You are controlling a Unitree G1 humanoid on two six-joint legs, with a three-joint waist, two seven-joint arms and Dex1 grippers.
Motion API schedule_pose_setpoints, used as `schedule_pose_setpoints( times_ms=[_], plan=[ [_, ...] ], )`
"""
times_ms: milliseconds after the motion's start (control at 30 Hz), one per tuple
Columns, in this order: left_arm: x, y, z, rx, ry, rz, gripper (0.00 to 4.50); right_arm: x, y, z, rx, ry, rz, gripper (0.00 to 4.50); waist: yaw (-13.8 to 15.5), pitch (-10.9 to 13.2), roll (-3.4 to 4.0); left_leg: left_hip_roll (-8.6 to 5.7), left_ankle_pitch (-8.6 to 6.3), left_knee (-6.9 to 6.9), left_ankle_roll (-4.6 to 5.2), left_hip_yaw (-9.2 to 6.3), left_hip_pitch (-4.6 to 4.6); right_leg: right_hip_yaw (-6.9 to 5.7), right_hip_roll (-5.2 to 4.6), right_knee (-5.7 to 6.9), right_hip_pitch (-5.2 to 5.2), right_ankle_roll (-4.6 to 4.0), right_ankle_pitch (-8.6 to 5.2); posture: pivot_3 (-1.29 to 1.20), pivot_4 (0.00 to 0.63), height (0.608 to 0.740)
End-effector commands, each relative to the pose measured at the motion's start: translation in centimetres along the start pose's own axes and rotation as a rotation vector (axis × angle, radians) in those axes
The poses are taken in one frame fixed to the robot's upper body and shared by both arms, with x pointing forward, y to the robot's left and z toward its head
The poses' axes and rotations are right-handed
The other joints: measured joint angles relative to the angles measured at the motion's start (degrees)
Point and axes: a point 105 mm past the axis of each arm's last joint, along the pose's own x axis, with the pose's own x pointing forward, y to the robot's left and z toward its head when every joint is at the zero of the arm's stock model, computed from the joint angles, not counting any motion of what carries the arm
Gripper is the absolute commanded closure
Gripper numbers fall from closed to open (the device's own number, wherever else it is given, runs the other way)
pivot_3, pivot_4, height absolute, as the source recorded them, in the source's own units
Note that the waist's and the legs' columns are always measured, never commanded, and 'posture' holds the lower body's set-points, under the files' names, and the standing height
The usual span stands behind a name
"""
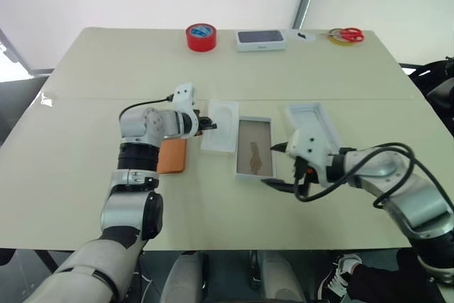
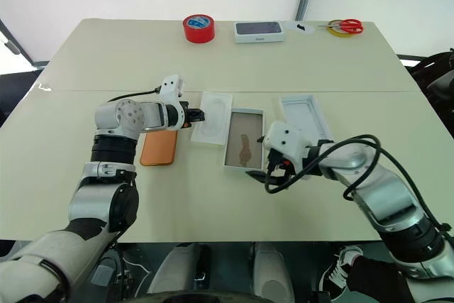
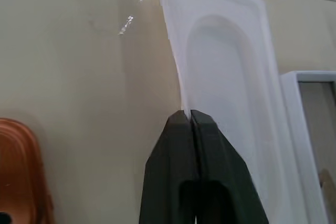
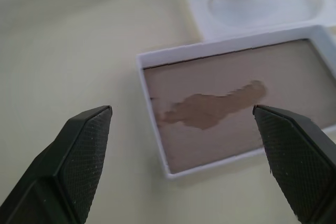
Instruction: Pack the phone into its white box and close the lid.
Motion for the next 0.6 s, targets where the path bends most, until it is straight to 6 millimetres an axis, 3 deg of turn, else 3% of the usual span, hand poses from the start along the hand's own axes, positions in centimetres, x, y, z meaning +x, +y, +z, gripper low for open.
schedule_pose_setpoints(
  times_ms=[33,100,200,433,600],
  plan=[
    [-1.0,0.2,2.1,-0.04,-0.094,-0.001,4.49,1.1,0.7,0.0,-0.049,0.043,0.026,0.0,-0.01,0.0,0.0,0.0,0.0,0.0,0.0,0.0,0.0,0.0,0.0,0.0,0.0,0.0,0.0,0.0,0.15,0.736],
    [-1.5,0.2,2.7,-0.077,-0.126,-0.024,4.49,1.7,0.8,-0.1,-0.05,0.057,0.033,0.0,-0.13,0.0,0.0,0.01,0.01,0.0,-0.02,0.0,0.0,0.0,0.0,0.01,-0.02,0.0,0.0,0.0,0.15,0.736],
    [-2.4,0.5,3.1,-0.131,-0.155,-0.049,4.5,2.5,0.8,-0.5,-0.051,0.084,0.034,0.8,-0.1,0.0,-0.01,0.01,0.03,0.0,-0.05,0.0,-0.01,-0.01,0.01,0.02,-0.03,0.01,0.0,0.0,0.15,0.736],
    [-4.8,2.5,3.5,-0.253,-0.217,-0.044,4.5,4.2,0.7,-0.7,-0.125,0.091,0.037,4.44,-0.1,0.0,-0.01,0.0,0.07,0.0,-0.13,-0.01,-0.01,-0.01,-0.01,0.03,-0.04,0.01,0.01,0.0,0.15,0.736],
    [-7.1,4.1,4.5,-0.304,-0.284,-0.023,4.5,5.5,1.0,0.5,-0.192,0.058,0.07,4.48,-0.38,0.0,-0.02,-0.04,0.1,-0.01,-0.18,-0.02,-0.01,-0.03,0.01,0.05,-0.04,0.01,0.01,0.0,0.15,0.736]
  ],
)
